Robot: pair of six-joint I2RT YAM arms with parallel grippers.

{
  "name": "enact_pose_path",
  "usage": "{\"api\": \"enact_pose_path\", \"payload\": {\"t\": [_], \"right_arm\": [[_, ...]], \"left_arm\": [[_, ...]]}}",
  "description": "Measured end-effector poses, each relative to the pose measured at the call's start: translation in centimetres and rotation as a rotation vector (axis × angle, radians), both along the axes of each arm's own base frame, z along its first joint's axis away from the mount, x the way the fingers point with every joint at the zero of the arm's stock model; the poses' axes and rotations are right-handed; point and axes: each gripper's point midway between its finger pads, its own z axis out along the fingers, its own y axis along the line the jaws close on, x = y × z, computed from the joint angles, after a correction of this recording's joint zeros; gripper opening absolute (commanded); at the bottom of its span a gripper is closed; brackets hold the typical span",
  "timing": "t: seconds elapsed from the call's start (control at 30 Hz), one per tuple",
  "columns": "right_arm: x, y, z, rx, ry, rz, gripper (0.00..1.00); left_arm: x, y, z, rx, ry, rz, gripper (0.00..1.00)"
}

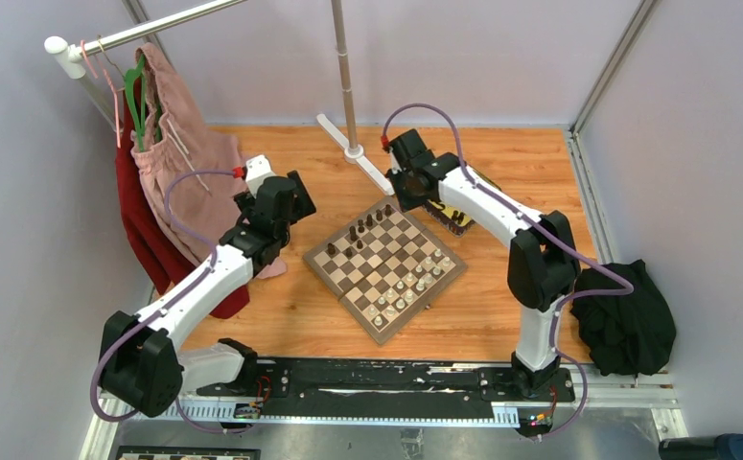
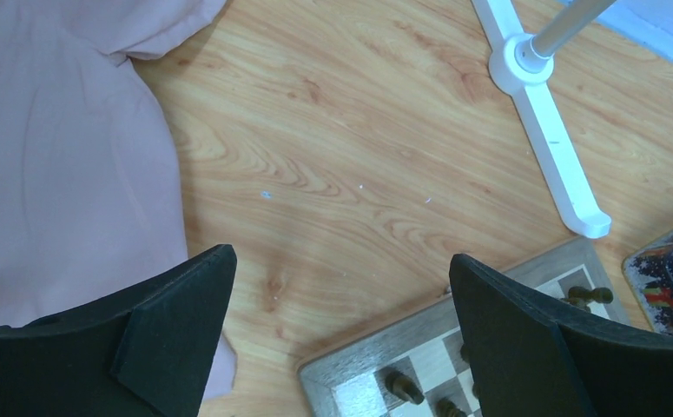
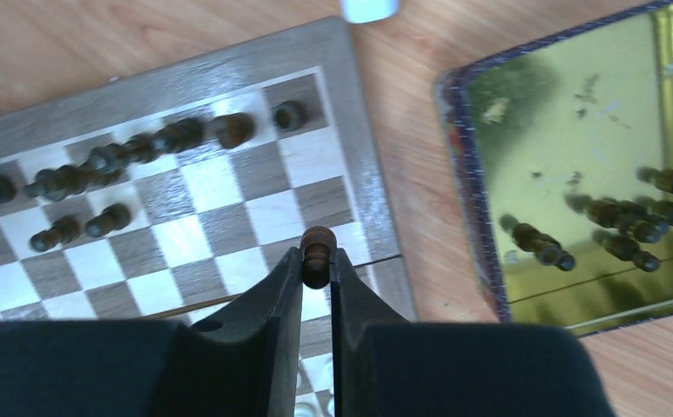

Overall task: Set up the chess pieces on the board
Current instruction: Place the chess piece on the chessboard.

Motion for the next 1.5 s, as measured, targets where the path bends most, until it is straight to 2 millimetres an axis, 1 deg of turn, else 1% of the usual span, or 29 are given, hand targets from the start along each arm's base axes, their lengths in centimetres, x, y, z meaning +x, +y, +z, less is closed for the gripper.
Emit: {"api": "enact_pose_path", "payload": {"t": [0.13,0.17,0.2,0.47,0.67,0.83,1.2,1.5], "right_arm": [[-1.8,2.4,-0.1,-0.008,0.003,0.064,0.0],[-3.1,4.2,-0.7,-0.022,0.01,0.115,0.0],[-3.4,4.5,-0.9,-0.026,0.013,0.124,0.0],[-4.9,7.1,-2.6,-0.065,0.045,0.189,0.0],[-5.1,8.9,-3.5,-0.08,0.052,0.225,0.0],[-4.9,9.4,-4.2,-0.09,0.061,0.233,0.0],[-4.9,9.5,-5.3,-0.109,0.081,0.239,0.0],[-4.8,9.6,-6.3,-0.123,0.096,0.242,0.0]], "left_arm": [[-0.9,0.3,-0.3,0.003,0.005,0.003,1.0],[-1.2,0.4,-0.4,0.004,0.006,0.004,1.0],[-1.6,0.6,-0.1,0.001,-0.003,0.006,1.0],[-2.3,1.0,0.4,0.001,-0.011,0.01,1.0],[-2.7,1.1,0.0,0.01,-0.001,0.011,1.0],[-2.7,1.2,0.0,0.012,-0.002,0.015,1.0],[-2.7,1.2,0.1,0.014,-0.003,0.018,1.0],[-2.6,1.2,-0.6,0.023,0.015,0.017,1.0]]}}
